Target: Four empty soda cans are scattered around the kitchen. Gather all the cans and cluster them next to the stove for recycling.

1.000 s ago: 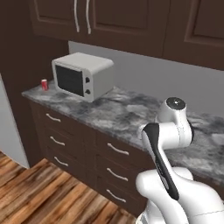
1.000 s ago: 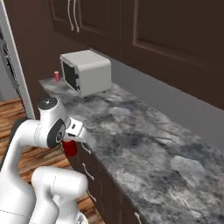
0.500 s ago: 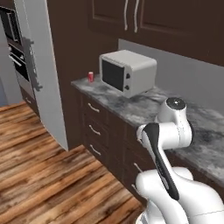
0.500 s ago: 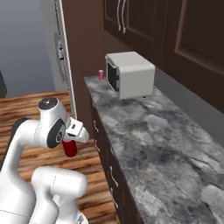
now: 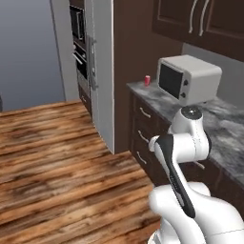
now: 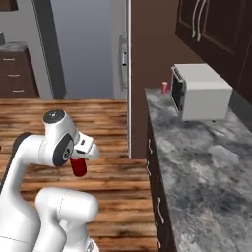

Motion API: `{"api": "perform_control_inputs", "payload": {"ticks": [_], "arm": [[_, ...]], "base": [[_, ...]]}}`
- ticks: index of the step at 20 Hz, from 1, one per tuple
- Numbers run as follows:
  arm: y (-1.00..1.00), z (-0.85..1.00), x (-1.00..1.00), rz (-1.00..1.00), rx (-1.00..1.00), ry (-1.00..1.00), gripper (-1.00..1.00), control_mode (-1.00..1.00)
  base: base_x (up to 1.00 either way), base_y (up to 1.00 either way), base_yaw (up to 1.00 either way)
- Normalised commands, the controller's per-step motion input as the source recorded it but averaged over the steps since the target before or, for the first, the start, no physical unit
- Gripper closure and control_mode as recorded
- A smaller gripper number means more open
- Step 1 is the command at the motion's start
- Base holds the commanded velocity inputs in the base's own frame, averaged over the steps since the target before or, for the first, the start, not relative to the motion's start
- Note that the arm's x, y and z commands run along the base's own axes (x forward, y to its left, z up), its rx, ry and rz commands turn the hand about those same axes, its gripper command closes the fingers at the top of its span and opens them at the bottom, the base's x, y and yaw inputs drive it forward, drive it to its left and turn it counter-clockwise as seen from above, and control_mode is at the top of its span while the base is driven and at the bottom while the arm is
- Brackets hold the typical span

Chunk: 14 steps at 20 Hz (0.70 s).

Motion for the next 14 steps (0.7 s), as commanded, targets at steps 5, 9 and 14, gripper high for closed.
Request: {"api": "perform_control_inputs", "payload": {"ticks": [5, 9, 14], "arm": [[0.00, 0.00, 0.00, 0.00, 0.00, 0.00, 1.00, 1.00], [0.00, 0.00, 0.00, 0.00, 0.00, 0.00, 1.00, 1.00], [0.00, 0.00, 0.00, 0.00, 0.00, 0.00, 1.00, 1.00]], "base": [[0.00, 0.43, 0.44], [0.00, 0.44, 0.43], [0.00, 0.47, 0.41]]}}
